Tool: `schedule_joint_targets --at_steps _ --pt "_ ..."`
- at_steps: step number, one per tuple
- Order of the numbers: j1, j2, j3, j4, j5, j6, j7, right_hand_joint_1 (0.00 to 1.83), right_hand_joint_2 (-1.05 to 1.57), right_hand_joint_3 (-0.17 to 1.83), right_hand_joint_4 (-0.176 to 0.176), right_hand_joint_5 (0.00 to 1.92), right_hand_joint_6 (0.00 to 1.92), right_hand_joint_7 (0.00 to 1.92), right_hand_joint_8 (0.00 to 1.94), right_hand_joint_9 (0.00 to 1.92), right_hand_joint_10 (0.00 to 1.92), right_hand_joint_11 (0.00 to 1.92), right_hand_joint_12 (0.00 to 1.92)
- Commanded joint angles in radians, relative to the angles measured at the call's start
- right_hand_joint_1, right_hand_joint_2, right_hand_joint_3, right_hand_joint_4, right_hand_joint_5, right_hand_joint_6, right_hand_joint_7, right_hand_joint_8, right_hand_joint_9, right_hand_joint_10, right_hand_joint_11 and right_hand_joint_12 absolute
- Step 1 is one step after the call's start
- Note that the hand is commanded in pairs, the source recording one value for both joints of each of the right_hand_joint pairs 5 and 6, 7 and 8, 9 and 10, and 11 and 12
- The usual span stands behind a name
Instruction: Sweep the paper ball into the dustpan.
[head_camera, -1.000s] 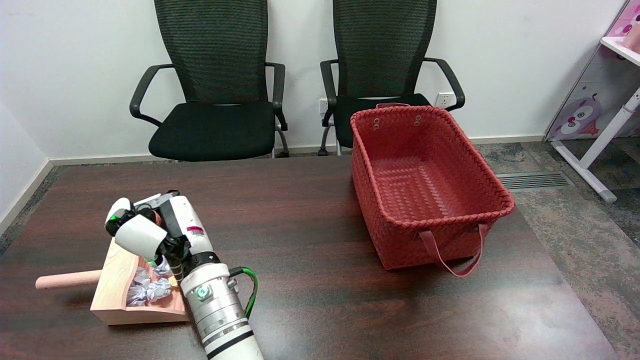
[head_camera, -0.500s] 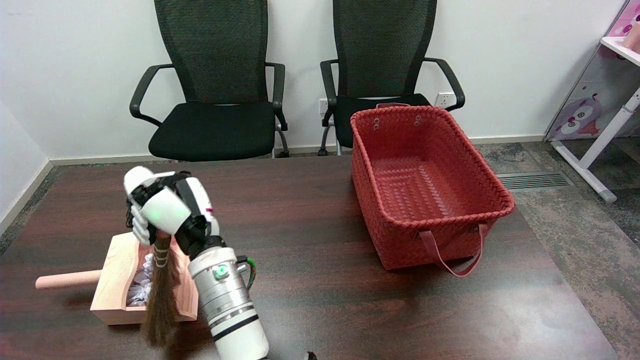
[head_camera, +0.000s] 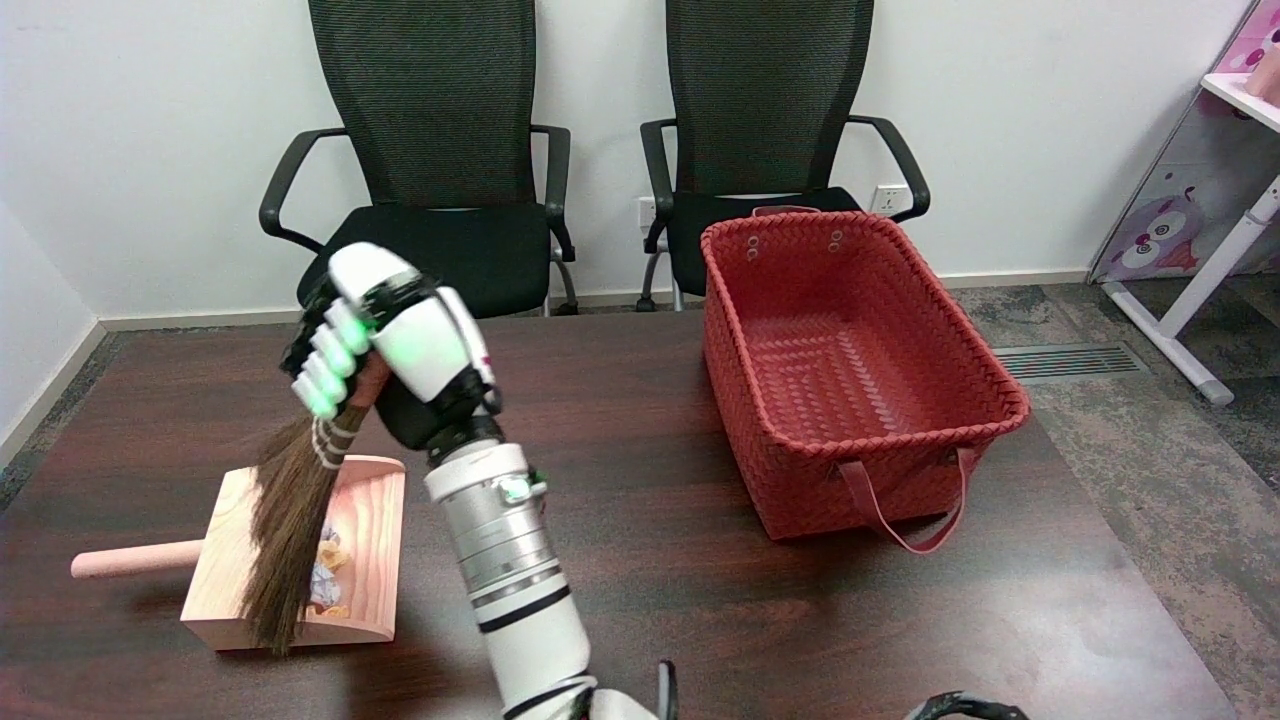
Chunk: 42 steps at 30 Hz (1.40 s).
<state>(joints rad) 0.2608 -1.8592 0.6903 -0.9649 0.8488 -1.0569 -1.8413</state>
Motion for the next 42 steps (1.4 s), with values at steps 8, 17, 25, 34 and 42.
schedule_joint_targets --at_steps 8,17,25,34,42 --pt "-0.047 0.412 -0.084 -0.536 0.155 0.061 -0.126 0.57 1.00 1.16 -0.001 1.92 1.92 1.92 1.92 1.92 1.92 1.92 1.92" --pt "-0.035 0.584 -0.038 -0.682 0.335 0.204 -0.420 0.58 1.17 1.12 0.005 1.92 1.92 1.92 1.92 1.92 1.92 1.92 1.92" --pt "0.003 0.717 0.064 -0.726 0.447 0.384 -0.472 0.58 1.27 1.23 0.006 1.92 1.92 1.92 1.92 1.92 1.92 1.92 1.92" --pt "0.078 0.892 0.064 -0.729 0.516 0.513 -0.316 0.60 1.25 1.32 0.005 1.92 1.92 1.92 1.92 1.92 1.92 1.92 1.92" --pt "0.041 1.027 0.102 -0.732 0.515 0.453 -0.083 0.61 1.23 1.36 0.006 1.92 1.92 1.92 1.92 1.92 1.92 1.92 1.92"
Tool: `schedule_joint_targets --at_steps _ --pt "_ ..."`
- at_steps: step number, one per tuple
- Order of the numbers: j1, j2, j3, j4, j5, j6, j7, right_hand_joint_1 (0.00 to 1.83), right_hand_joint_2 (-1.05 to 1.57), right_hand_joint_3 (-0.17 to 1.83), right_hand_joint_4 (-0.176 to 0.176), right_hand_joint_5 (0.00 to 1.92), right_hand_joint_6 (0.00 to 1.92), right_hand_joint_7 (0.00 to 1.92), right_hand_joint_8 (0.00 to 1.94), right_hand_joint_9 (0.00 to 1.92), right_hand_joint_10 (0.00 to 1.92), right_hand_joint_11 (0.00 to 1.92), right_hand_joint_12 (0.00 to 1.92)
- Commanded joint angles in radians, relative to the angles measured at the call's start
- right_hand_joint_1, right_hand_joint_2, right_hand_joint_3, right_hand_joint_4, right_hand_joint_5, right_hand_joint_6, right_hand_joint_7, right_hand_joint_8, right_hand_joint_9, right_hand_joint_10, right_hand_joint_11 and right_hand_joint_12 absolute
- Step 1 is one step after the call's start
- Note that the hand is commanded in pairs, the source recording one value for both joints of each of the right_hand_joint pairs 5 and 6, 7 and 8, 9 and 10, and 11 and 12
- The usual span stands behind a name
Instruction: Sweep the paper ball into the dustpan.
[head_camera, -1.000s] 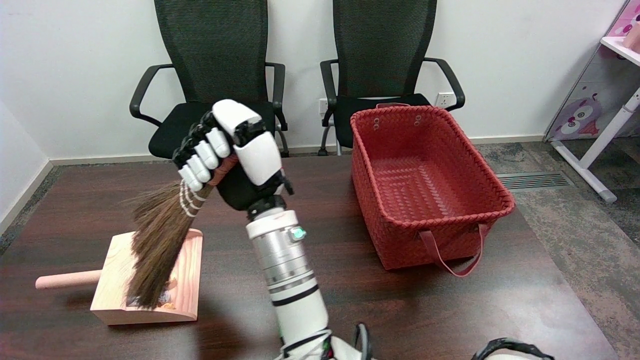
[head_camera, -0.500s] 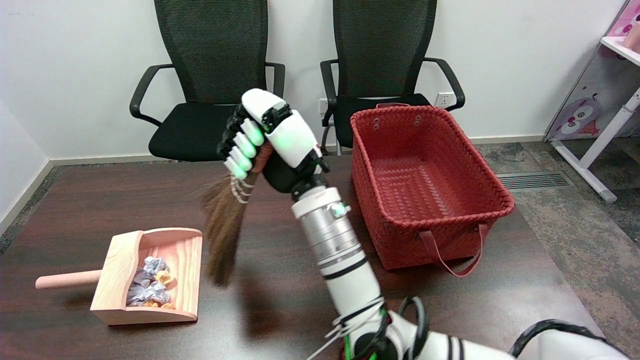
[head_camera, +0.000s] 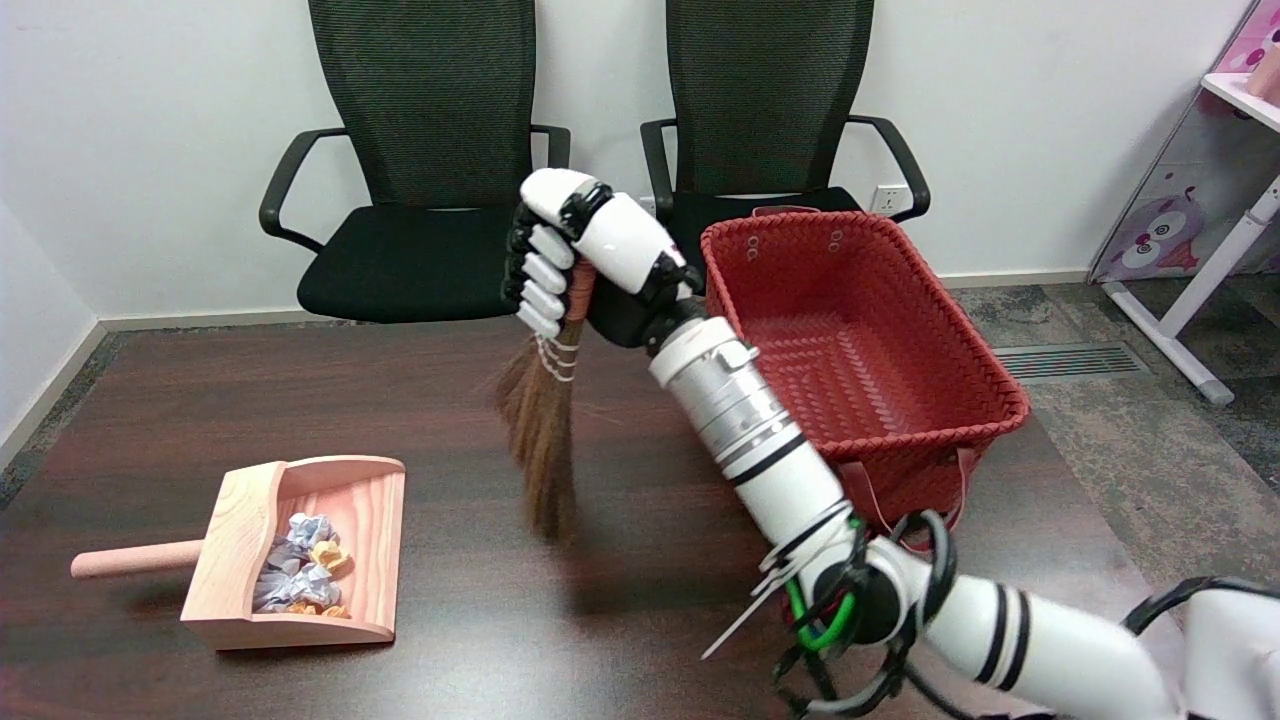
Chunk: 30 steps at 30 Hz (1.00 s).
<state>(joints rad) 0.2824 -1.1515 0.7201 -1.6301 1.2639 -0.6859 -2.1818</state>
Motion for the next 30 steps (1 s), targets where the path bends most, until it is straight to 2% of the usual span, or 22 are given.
schedule_joint_targets --at_steps 1,5,11,23,30 --pt "0.018 0.333 0.069 -0.066 0.100 0.067 0.269 0.61 1.23 1.36 0.006 1.92 1.92 1.92 1.92 1.92 1.92 1.92 1.92" --pt "-0.001 0.369 0.065 -0.066 0.100 -0.020 0.309 0.62 1.23 1.37 0.006 1.92 1.92 1.92 1.92 1.92 1.92 1.92 1.92" --pt "-0.038 0.374 0.076 -0.034 0.098 -0.146 0.354 0.63 1.25 1.37 0.005 1.92 1.92 1.92 1.92 1.92 1.92 1.92 1.92" --pt "-0.035 0.374 0.061 -0.002 0.091 -0.149 0.353 0.64 1.25 1.40 0.002 1.92 1.92 1.92 1.92 1.92 1.92 1.92 1.92" --pt "-0.052 0.374 0.061 -0.020 0.087 -0.213 0.357 0.63 1.27 1.40 0.003 1.92 1.92 1.92 1.92 1.92 1.92 1.92 1.92"
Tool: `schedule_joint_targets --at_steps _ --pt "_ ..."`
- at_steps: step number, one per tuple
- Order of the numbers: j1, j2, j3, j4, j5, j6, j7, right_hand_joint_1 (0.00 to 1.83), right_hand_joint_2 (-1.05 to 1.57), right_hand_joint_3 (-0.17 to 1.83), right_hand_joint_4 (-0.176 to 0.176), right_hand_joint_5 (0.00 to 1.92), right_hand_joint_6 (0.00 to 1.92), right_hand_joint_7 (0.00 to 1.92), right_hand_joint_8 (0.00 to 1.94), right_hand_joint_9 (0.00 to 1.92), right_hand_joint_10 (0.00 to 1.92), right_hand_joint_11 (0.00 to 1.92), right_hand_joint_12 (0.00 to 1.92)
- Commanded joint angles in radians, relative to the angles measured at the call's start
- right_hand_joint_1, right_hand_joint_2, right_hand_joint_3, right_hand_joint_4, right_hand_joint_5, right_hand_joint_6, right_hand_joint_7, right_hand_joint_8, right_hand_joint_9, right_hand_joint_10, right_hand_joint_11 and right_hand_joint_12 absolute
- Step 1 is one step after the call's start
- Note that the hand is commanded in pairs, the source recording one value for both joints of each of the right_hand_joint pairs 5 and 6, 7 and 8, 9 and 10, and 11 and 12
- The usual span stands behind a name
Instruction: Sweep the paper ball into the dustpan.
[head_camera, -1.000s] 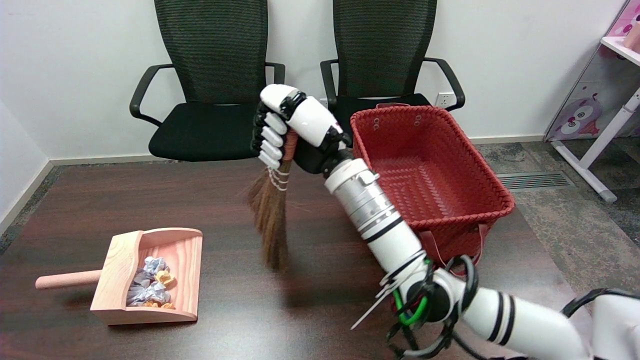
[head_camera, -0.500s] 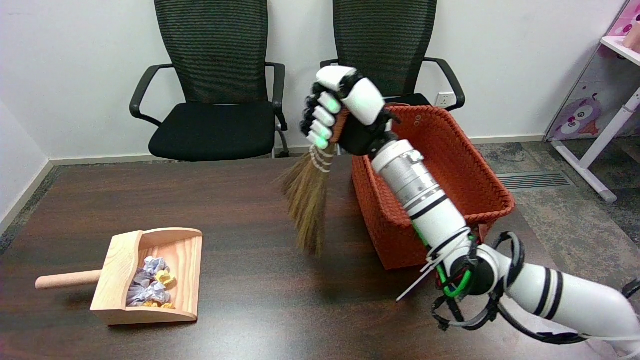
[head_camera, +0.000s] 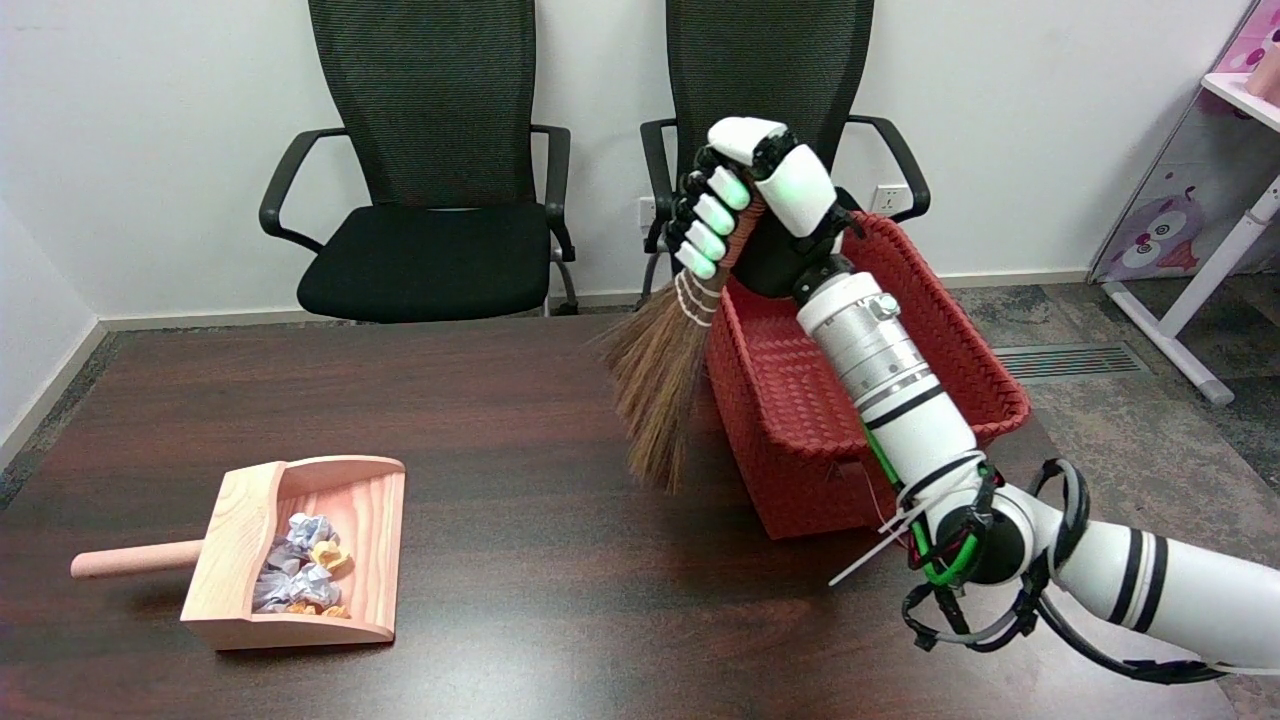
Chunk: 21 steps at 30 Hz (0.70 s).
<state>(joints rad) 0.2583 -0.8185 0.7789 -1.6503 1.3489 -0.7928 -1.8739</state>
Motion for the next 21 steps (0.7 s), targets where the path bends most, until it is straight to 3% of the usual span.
schedule_joint_targets --at_steps 1,21 --pt "-0.032 0.041 0.002 -0.003 0.000 -0.113 0.050 0.63 1.28 1.40 0.003 1.92 1.92 1.92 1.92 1.92 1.92 1.92 1.92" --pt "-0.053 0.039 0.010 0.046 0.026 -0.109 0.050 0.63 1.34 1.47 0.006 1.92 1.92 1.92 1.92 1.92 1.92 1.92 1.92"
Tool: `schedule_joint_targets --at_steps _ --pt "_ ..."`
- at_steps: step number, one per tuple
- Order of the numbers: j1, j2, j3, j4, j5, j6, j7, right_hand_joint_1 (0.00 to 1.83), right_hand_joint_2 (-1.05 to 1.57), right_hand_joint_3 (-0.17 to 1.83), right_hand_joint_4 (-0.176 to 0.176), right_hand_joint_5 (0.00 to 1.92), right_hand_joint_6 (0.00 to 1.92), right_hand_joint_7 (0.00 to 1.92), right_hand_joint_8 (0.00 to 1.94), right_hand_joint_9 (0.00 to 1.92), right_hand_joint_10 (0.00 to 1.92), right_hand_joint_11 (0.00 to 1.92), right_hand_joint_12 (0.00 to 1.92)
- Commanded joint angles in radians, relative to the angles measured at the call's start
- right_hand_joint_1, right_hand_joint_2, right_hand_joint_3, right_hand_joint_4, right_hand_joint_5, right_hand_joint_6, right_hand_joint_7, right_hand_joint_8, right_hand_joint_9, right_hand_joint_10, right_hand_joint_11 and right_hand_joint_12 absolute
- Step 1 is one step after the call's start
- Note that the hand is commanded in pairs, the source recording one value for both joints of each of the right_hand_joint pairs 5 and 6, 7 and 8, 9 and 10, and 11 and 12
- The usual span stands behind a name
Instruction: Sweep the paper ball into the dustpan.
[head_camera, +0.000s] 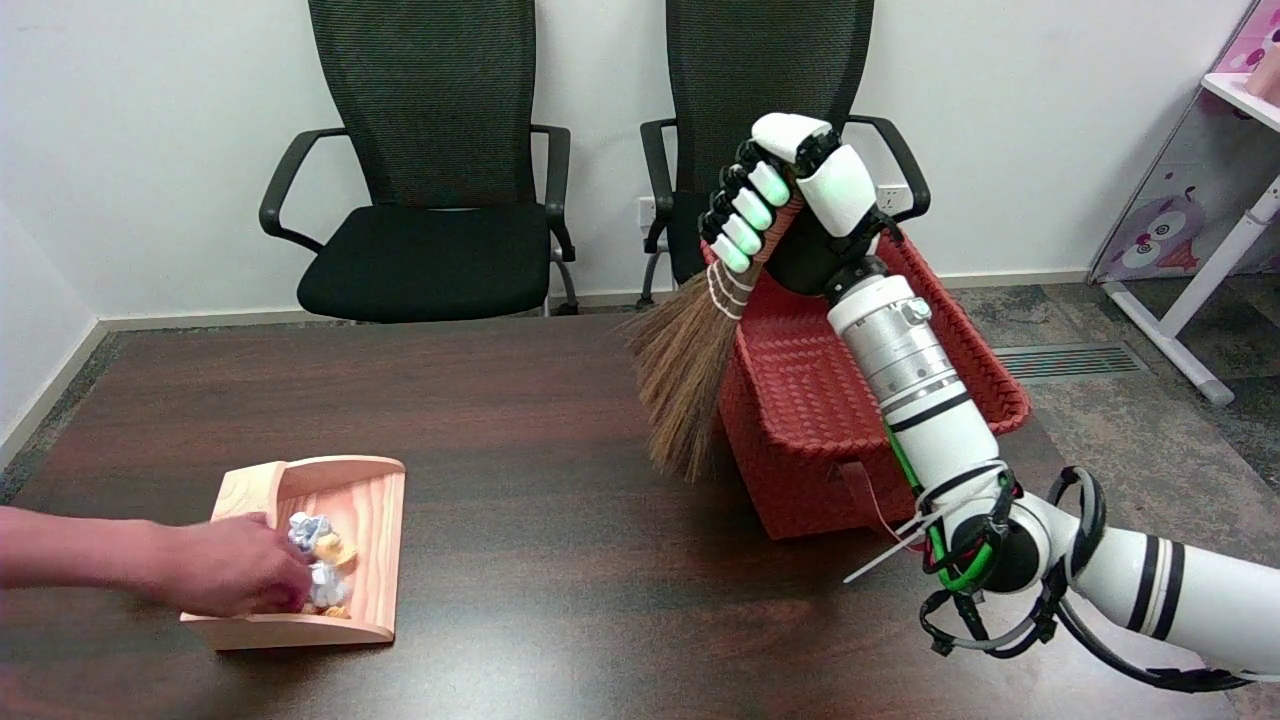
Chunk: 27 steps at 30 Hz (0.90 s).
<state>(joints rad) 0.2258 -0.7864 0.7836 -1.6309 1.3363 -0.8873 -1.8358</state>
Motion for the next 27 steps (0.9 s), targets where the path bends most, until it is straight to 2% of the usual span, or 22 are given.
schedule_joint_targets --at_steps 1,8,27 --pt "-0.020 0.007 0.001 0.028 0.053 -0.015 0.012 0.63 1.34 1.47 0.006 1.92 1.92 1.92 1.92 1.92 1.92 1.92 1.92" --pt "-0.011 0.006 0.001 0.054 0.120 -0.016 0.004 0.61 1.39 1.50 0.007 1.92 1.92 1.92 1.92 1.92 1.92 1.92 1.92" --pt "0.028 0.009 0.010 0.124 0.155 -0.028 0.012 0.61 1.40 1.54 0.010 1.92 1.92 1.92 1.92 1.92 1.92 1.92 1.92"
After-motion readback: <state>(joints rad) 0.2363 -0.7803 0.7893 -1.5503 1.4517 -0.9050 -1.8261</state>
